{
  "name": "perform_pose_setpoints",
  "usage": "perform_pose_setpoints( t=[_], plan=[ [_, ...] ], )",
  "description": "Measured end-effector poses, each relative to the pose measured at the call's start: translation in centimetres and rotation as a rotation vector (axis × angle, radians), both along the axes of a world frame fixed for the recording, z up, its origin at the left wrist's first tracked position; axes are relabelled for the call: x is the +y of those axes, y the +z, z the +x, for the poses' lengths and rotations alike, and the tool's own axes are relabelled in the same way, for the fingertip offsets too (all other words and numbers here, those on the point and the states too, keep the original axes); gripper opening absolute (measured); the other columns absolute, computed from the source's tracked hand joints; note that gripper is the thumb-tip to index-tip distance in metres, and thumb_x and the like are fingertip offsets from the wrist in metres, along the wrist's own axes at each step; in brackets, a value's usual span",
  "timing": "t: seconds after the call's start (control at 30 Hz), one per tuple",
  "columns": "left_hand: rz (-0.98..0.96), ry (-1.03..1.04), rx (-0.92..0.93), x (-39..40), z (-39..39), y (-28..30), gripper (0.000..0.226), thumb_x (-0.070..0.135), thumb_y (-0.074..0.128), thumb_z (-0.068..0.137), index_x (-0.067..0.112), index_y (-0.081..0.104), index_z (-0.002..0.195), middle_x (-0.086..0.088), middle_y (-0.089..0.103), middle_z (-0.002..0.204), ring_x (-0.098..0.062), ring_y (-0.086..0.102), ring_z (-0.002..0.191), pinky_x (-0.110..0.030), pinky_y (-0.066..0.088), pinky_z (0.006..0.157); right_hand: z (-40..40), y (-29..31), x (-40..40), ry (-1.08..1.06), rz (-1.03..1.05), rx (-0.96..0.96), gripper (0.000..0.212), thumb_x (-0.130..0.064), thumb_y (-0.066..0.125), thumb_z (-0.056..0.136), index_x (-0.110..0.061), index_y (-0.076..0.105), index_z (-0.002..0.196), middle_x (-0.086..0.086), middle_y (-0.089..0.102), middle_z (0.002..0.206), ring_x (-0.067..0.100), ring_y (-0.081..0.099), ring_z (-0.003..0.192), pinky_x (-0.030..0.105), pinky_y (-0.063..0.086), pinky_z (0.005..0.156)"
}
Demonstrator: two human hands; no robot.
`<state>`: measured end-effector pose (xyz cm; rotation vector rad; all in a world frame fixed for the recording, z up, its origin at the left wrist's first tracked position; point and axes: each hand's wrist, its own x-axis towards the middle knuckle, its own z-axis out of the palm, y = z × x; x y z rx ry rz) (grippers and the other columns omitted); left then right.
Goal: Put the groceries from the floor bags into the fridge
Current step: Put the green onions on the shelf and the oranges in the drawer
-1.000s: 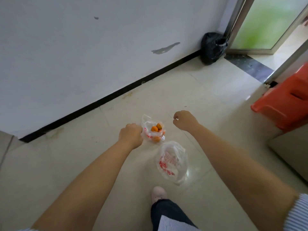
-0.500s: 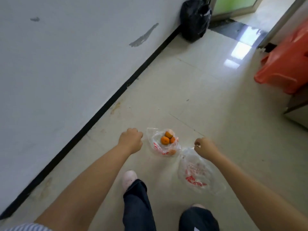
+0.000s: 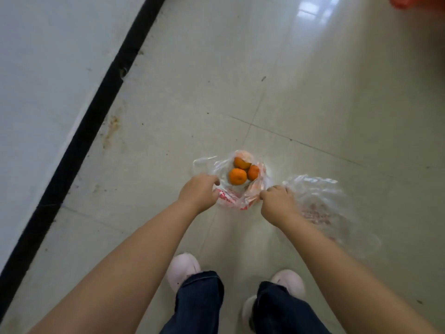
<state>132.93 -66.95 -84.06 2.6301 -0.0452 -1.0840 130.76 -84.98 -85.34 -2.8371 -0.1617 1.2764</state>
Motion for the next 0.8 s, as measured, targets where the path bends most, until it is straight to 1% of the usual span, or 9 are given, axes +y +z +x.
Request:
perform_pose_setpoints(
  t=[0.2,0.27,0.4,0.47,0.57,0.67,0.7,0.73,0.8],
  plan=[
    [-0.138,-0.016,-0.004,-2.4,1.1,-15.0,0.039,0.013,0.058,0.087,0.009,0.058,0.126,-0.010,0.058,0.131,-0.025,0.052,0.121,-0.026,0.040,0.095,1.0,-13.7,-2.0,0.237,0.079,-0.085,0.046,-0.012,0.036,0.094,-0.015,0.035,0.140,0.001,0.027,0.153,0.023,0.003,0.147,0.048,-0.001,0.119],
    [-0.145,-0.031,-0.041,-3.0,2.1,-19.5,0.044,0.013,0.059,0.085,0.009,0.054,0.129,-0.012,0.055,0.133,-0.027,0.051,0.122,-0.028,0.039,0.096,1.7,-17.5,-2.1,0.351,0.114,-0.119,0.046,-0.016,0.034,0.096,-0.018,0.034,0.142,-0.003,0.031,0.151,0.022,0.001,0.148,0.047,-0.007,0.118],
    [-0.112,-0.136,-0.055,-4.4,4.1,-26.4,0.065,0.022,0.062,0.085,0.016,0.034,0.144,-0.013,0.036,0.146,-0.029,0.041,0.132,-0.034,0.036,0.105,2.4,-23.3,-3.1,0.462,0.153,-0.202,0.052,-0.028,0.020,0.090,-0.013,0.058,0.123,0.005,0.061,0.127,0.022,0.030,0.138,0.039,0.001,0.120],
    [-0.116,-0.181,-0.078,-5.1,4.3,-28.5,0.072,0.027,0.063,0.085,0.021,0.027,0.147,-0.012,0.029,0.149,-0.031,0.039,0.133,-0.035,0.036,0.106,1.8,-24.6,-4.2,0.526,0.116,-0.225,0.043,-0.028,0.028,0.094,-0.015,0.058,0.123,0.004,0.063,0.125,0.021,0.038,0.133,0.036,0.005,0.120],
    [-0.106,-0.154,-0.172,-6.0,3.7,-29.9,0.074,0.027,0.067,0.081,0.027,0.030,0.145,-0.012,0.033,0.145,-0.033,0.042,0.128,-0.038,0.041,0.102,0.2,-24.5,-5.6,0.520,0.083,-0.138,0.039,-0.026,0.033,0.097,-0.020,0.050,0.132,0.002,0.058,0.133,0.019,0.046,0.129,0.036,0.008,0.121],
    [-0.054,-0.132,-0.251,-6.5,2.7,-29.9,0.065,0.021,0.068,0.078,0.022,0.037,0.135,-0.015,0.042,0.130,-0.034,0.047,0.118,-0.040,0.045,0.090,-1.7,-23.9,-7.1,0.538,0.010,-0.024,0.036,-0.030,0.032,0.097,-0.018,0.058,0.118,0.003,0.065,0.119,0.020,0.054,0.120,0.043,0.001,0.120],
    [-0.048,-0.137,-0.265,-6.5,2.3,-29.9,0.063,0.019,0.068,0.076,0.020,0.038,0.132,-0.015,0.044,0.125,-0.033,0.047,0.115,-0.039,0.045,0.087,-2.2,-24.0,-7.4,0.520,0.023,-0.061,0.039,-0.035,0.031,0.097,-0.017,0.063,0.109,0.001,0.068,0.109,0.019,0.058,0.113,0.048,0.005,0.119],
    [-0.063,-0.128,-0.274,-6.4,2.0,-29.9,0.062,0.019,0.069,0.075,0.018,0.039,0.129,-0.014,0.046,0.122,-0.032,0.048,0.113,-0.037,0.044,0.084,-2.5,-24.3,-7.8,0.491,0.088,-0.210,0.047,-0.042,0.029,0.096,-0.017,0.069,0.099,0.000,0.071,0.097,0.018,0.064,0.102,0.051,0.019,0.115],
    [-0.114,-0.082,-0.293,-5.8,1.5,-29.6,0.062,0.019,0.071,0.071,0.015,0.041,0.125,-0.013,0.048,0.120,-0.030,0.049,0.109,-0.031,0.039,0.077,-2.3,-25.2,-8.1,0.446,0.301,-0.665,0.063,-0.047,0.024,0.097,-0.014,0.074,0.077,0.001,0.072,0.074,0.021,0.070,0.076,0.041,0.049,0.093]
  ],
)
